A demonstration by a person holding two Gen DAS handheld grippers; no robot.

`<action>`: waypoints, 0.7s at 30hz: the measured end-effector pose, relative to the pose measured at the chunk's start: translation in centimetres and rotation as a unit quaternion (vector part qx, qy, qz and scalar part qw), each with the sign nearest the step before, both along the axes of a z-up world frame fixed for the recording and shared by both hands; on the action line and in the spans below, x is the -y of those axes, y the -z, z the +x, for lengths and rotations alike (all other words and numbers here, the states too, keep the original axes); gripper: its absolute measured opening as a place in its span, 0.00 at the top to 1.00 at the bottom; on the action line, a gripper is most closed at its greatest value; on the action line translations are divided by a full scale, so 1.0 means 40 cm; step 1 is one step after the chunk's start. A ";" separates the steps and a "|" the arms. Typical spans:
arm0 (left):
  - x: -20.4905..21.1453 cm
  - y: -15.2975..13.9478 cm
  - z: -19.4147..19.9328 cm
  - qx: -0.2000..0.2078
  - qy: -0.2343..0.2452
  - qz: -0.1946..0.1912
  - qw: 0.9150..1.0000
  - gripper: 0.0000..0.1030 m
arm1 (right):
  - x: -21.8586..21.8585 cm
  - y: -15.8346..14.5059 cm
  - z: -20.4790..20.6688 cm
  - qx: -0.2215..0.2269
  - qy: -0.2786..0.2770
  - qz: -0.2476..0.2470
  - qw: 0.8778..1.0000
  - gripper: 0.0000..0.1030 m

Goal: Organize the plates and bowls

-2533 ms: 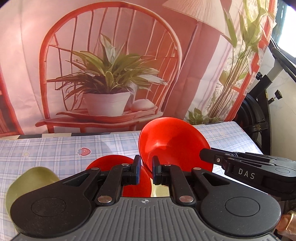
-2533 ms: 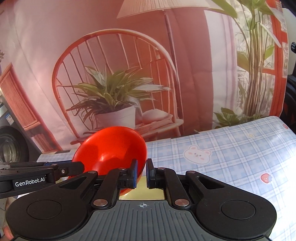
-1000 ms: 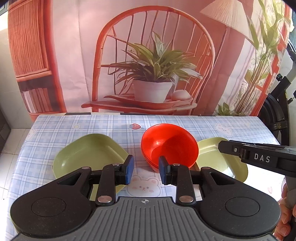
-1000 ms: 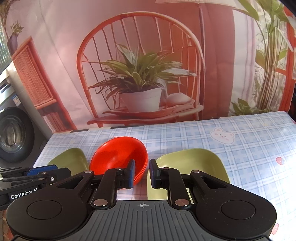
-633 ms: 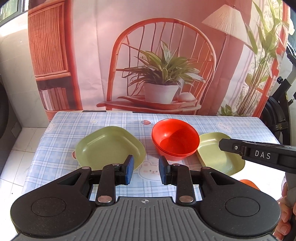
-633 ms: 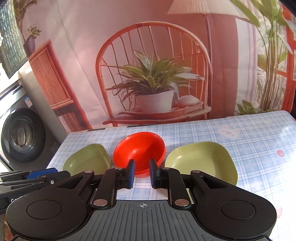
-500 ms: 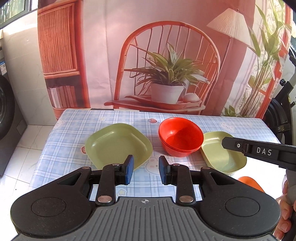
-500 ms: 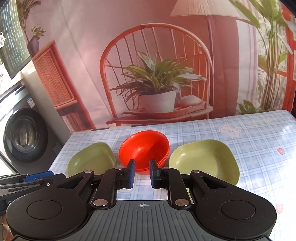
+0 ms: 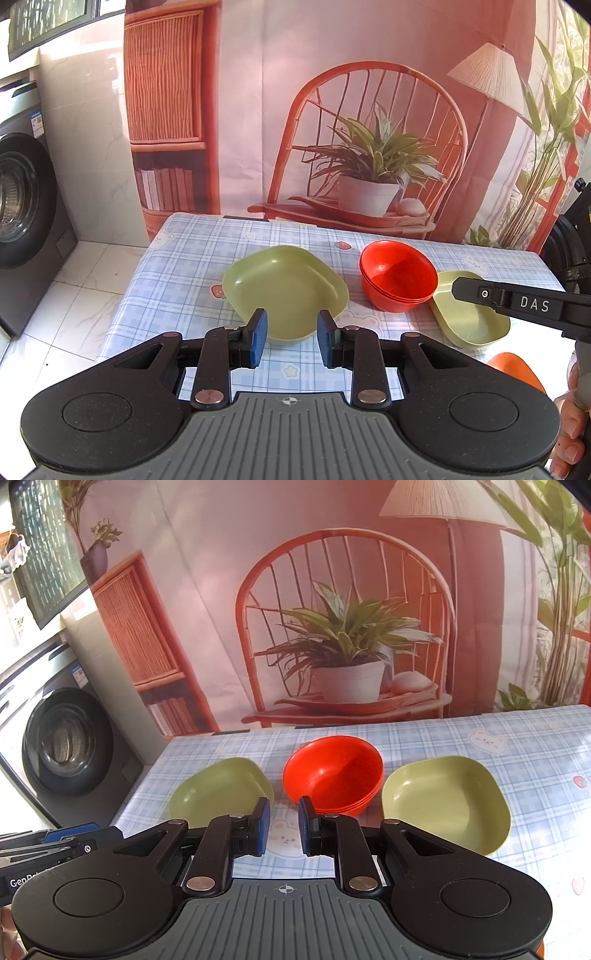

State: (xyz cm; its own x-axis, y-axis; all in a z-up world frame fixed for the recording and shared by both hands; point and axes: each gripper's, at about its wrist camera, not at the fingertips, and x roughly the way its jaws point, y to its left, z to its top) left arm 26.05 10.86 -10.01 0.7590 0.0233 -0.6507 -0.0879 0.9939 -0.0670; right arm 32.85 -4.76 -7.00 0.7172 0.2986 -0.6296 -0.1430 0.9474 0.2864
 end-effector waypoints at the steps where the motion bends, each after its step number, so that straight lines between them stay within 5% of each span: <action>1: -0.005 0.000 -0.003 0.000 -0.001 -0.001 1.000 0.70 | -0.006 0.000 -0.001 0.000 -0.001 -0.001 1.000 0.84; 21: -0.043 -0.013 -0.022 0.015 -0.017 -0.015 1.000 0.70 | -0.077 -0.013 0.009 0.005 -0.017 -0.005 1.000 0.84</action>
State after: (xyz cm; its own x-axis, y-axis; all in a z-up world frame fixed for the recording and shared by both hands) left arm 25.16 12.57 -9.50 0.7768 0.0295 -0.6290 -0.1188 0.9878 -0.1004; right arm 33.21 -1.67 -6.48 0.7135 0.3168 -0.6250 -0.1779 0.9446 0.2758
